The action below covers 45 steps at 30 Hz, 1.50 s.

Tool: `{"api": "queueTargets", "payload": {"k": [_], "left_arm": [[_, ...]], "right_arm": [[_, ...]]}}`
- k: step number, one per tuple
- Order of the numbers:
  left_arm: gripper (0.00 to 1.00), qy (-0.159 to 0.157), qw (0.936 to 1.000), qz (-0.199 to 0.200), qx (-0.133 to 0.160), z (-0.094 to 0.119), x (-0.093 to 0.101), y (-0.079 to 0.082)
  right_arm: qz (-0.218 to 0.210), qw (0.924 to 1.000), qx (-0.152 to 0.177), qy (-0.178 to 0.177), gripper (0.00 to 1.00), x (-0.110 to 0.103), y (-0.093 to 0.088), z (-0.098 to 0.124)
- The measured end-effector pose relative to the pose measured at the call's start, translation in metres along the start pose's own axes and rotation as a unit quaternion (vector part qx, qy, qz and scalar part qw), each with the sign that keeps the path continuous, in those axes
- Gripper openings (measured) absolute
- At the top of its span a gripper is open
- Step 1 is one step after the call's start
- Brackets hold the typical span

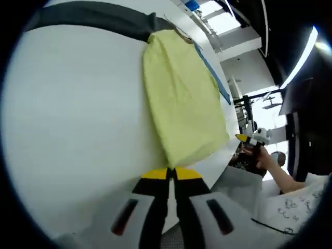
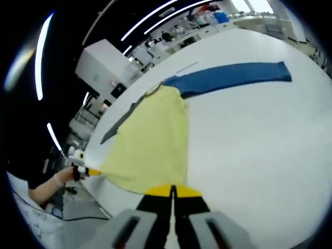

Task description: Fold the garment on the visible template until the final outline fits inside the template.

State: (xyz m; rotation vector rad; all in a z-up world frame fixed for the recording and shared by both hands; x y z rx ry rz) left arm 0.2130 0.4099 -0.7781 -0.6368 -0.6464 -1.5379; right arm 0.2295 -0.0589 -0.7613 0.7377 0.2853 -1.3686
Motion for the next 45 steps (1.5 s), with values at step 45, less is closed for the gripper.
{"api": "queueTargets", "payload": {"k": [45], "left_arm": [[0.37,0.038,0.9870,-0.140,0.069,0.005,0.008,-0.008]], "right_arm": [[0.033,0.9990,-0.010,-0.030,0.24,0.007,-0.004,-0.020]]}}
Point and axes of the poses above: the point that each gripper's makers call its tool centre point, and the gripper's own axes: z roughly backward along the fingers, x roughly to its right, y roughly out of its top, the point moved 8 cm from there along z, roughly backward along the fingers, and after that the axes turned 15 degrees about -x, right-handed, at the moved point
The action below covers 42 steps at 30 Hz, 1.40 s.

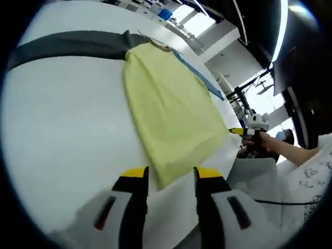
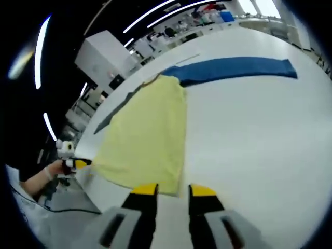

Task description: Fold the garment on the visible template until the final outline fits inside the template.

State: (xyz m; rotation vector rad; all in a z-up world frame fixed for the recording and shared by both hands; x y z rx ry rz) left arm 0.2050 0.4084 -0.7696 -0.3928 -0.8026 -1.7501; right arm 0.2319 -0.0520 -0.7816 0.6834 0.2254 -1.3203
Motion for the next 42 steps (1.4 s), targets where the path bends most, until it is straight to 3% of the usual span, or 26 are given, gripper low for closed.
{"api": "queueTargets", "payload": {"k": [4,8,9,12,16,20,23,25,42], "left_arm": [[0.43,0.020,0.9989,-0.036,0.020,0.006,0.001,0.004],[0.56,0.037,0.9963,-0.062,0.046,0.012,-0.002,0.012],[0.59,0.052,0.9931,-0.090,0.055,0.014,-0.003,0.014],[0.70,0.079,0.9876,-0.124,0.055,0.017,-0.002,0.017],[0.83,0.089,0.9850,-0.136,0.059,0.019,0.001,0.018],[0.99,0.104,0.9800,-0.156,0.066,0.020,0.005,0.020],[0.99,0.115,0.9750,-0.176,0.072,0.021,0.008,0.018],[0.99,0.114,0.9753,-0.175,0.072,0.021,0.008,0.018],[0.98,0.137,0.9673,-0.190,0.097,0.018,0.020,0.021]], "right_arm": [[0.012,0.9998,0.011,-0.008,0.35,0.002,0.002,0.002],[0.023,0.9994,0.020,-0.019,0.48,0.004,0.003,0.004],[0.025,0.9992,0.022,-0.021,0.50,0.005,0.004,0.005],[0.033,0.9987,0.029,-0.026,0.56,0.007,0.005,0.008],[0.045,0.9974,0.040,-0.039,0.71,0.008,0.006,0.014],[0.047,0.9972,0.038,-0.043,0.79,0.012,0.006,0.017],[0.052,0.9963,0.044,-0.052,0.90,0.011,0.007,0.020],[0.052,0.9950,0.057,-0.063,1.00,0.014,0.010,0.022],[0.056,0.9942,0.061,-0.069,0.96,0.034,0.020,0.046]]}}
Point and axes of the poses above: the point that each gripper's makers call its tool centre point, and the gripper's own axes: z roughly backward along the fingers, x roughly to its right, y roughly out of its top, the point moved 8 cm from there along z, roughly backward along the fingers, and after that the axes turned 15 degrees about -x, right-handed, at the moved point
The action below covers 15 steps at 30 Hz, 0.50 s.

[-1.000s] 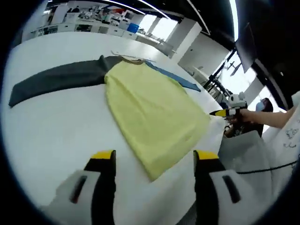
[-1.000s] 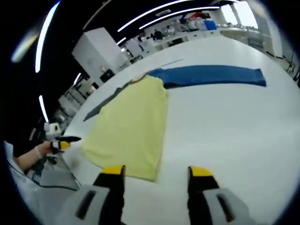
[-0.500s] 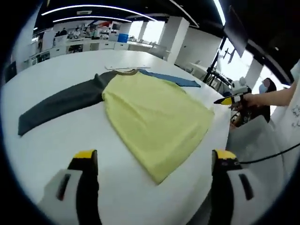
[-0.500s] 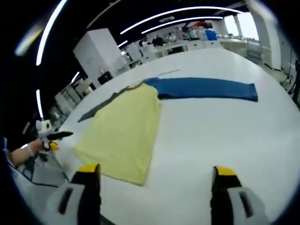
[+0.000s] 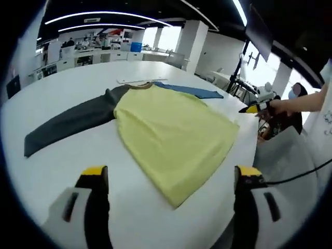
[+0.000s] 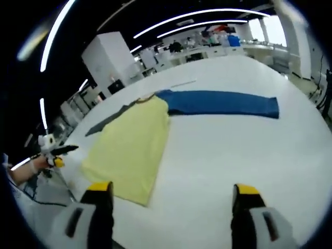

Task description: Fold the garment on the visible template until the final outline fits inside the template.

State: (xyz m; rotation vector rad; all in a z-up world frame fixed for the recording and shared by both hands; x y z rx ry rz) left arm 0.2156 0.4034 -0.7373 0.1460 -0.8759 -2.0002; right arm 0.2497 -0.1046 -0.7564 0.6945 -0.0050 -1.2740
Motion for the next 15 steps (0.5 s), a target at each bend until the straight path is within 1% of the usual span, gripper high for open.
{"api": "queueTargets", "payload": {"k": [3,6,7,8,10,12,14,15], "left_arm": [[0.96,0.006,0.9999,-0.003,0.008,-0.001,0.002,0.004],[0.95,0.015,0.9998,0.000,0.011,-0.001,0.003,0.008],[0.95,0.018,0.9997,0.002,0.017,-0.001,0.004,0.009],[0.94,0.018,0.9997,0.004,0.018,0.000,0.004,0.009],[0.93,0.020,0.9996,0.005,0.018,0.000,0.008,0.009],[0.91,0.029,0.9995,0.002,0.015,0.001,0.007,0.008],[0.92,0.031,0.9991,0.003,0.030,0.005,0.016,0.007],[0.91,0.033,0.9990,0.008,0.030,0.006,0.019,0.006]], "right_arm": [[-0.002,1.0000,0.004,-0.005,0.95,0.014,0.005,0.007],[-0.001,0.9999,0.006,-0.012,0.93,0.022,0.010,0.014],[-0.001,0.9999,0.006,-0.014,0.93,0.031,0.012,0.015],[-0.001,0.9998,0.005,-0.019,0.93,0.037,0.014,0.017],[-0.002,0.9996,0.008,-0.027,0.92,0.043,0.017,0.020],[-0.004,0.9994,0.011,-0.033,0.91,0.051,0.022,0.024],[-0.006,0.9991,0.015,-0.039,0.90,0.061,0.029,0.027],[-0.006,0.9990,0.017,-0.041,0.90,0.067,0.032,0.029]]}}
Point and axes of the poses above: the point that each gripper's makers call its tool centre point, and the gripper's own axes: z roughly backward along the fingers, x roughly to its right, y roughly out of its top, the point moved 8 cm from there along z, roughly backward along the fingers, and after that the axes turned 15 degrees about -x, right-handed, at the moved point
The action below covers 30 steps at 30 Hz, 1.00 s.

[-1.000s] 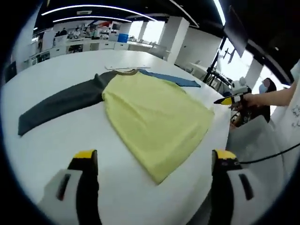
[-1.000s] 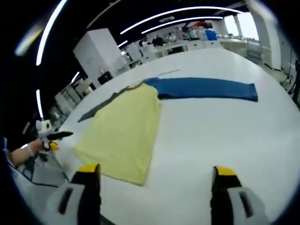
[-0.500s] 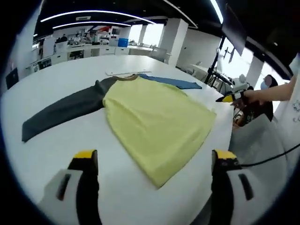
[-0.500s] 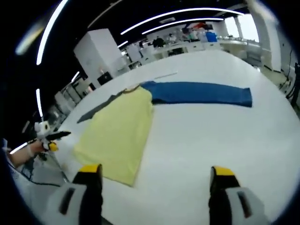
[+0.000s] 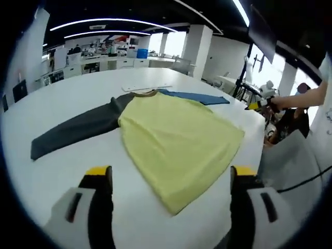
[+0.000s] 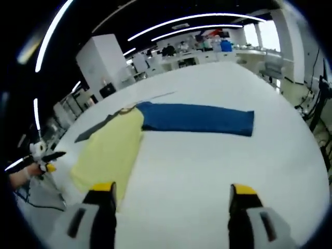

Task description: Fold the garment on the visible template until the final outline fits inside the template.

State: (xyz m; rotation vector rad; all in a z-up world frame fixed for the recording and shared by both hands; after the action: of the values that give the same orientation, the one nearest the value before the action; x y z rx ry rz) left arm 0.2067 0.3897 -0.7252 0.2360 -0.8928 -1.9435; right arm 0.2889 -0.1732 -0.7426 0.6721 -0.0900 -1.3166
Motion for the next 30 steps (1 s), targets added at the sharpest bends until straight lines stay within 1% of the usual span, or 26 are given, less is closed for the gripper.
{"api": "queueTargets", "payload": {"k": [1,2,3,5,7,9,10,12,15,16,17,19,20,21,24,25,26,27,28,30], "left_arm": [[0.91,0.002,1.0000,0.001,0.000,0.000,-0.002,0.001],[0.91,0.004,1.0000,0.001,0.003,0.001,-0.001,0.001],[0.91,0.010,0.9999,0.003,0.002,0.002,0.002,-0.002],[0.90,0.013,0.9999,0.006,0.001,0.003,0.003,-0.004],[0.89,0.019,0.9997,0.012,0.001,0.004,0.004,-0.005],[0.88,0.026,0.9996,0.012,-0.002,0.005,0.007,-0.007],[0.88,0.029,0.9995,0.013,-0.001,0.005,0.008,-0.007],[0.88,0.036,0.9992,0.017,0.002,0.007,0.008,-0.008],[0.88,0.043,0.9988,0.023,0.005,0.008,0.015,-0.007],[0.88,0.043,0.9988,0.024,0.004,0.008,0.015,-0.006],[0.87,0.044,0.9987,0.025,0.002,0.008,0.014,-0.007],[0.87,0.048,0.9986,0.025,0.001,0.009,0.012,-0.007],[0.87,0.050,0.9984,0.025,-0.001,0.010,0.011,-0.006],[0.87,0.051,0.9984,0.025,-0.002,0.010,0.012,-0.005],[0.86,0.054,0.9982,0.026,-0.003,0.011,0.014,-0.002],[0.86,0.054,0.9982,0.026,-0.005,0.012,0.015,-0.001],[0.87,0.055,0.9982,0.025,-0.006,0.012,0.015,0.000],[0.87,0.056,0.9981,0.024,-0.007,0.012,0.014,0.000],[0.87,0.058,0.9980,0.023,-0.010,0.013,0.013,0.001],[0.87,0.058,0.9980,0.023,-0.011,0.014,0.013,0.002]], "right_arm": [[-0.001,1.0000,0.001,-0.002,0.90,0.004,0.003,0.000],[-0.001,1.0000,0.002,-0.004,0.89,0.007,0.005,0.001],[-0.002,1.0000,0.002,-0.005,0.88,0.010,0.008,0.001],[-0.006,0.9999,0.006,-0.010,0.88,0.019,0.015,0.001],[-0.007,0.9998,0.008,-0.017,0.85,0.023,0.019,0.001],[-0.008,0.9996,0.010,-0.026,0.83,0.032,0.026,0.000],[-0.009,0.9995,0.012,-0.027,0.83,0.040,0.031,0.000],[-0.014,0.9994,0.014,-0.029,0.81,0.049,0.038,-0.001],[-0.014,0.9993,0.014,-0.032,0.79,0.056,0.043,-0.004],[-0.014,0.9992,0.013,-0.035,0.79,0.054,0.042,-0.005],[-0.015,0.9991,0.014,-0.037,0.78,0.055,0.044,-0.006],[-0.018,0.9988,0.014,-0.043,0.74,0.065,0.051,-0.011],[-0.020,0.9984,0.016,-0.050,0.72,0.064,0.051,-0.010],[-0.026,0.9978,0.021,-0.057,0.70,0.068,0.053,-0.011],[-0.056,0.9957,0.029,-0.068,0.68,0.085,0.060,-0.017],[-0.068,0.9942,0.037,-0.075,0.67,0.088,0.062,-0.018],[-0.074,0.9934,0.041,-0.078,0.65,0.084,0.062,-0.017],[-0.081,0.9926,0.042,-0.079,0.62,0.086,0.063,-0.017],[-0.092,0.9916,0.045,-0.079,0.60,0.089,0.065,-0.019],[-0.098,0.9909,0.040,-0.083,0.60,0.098,0.069,-0.025]]}}
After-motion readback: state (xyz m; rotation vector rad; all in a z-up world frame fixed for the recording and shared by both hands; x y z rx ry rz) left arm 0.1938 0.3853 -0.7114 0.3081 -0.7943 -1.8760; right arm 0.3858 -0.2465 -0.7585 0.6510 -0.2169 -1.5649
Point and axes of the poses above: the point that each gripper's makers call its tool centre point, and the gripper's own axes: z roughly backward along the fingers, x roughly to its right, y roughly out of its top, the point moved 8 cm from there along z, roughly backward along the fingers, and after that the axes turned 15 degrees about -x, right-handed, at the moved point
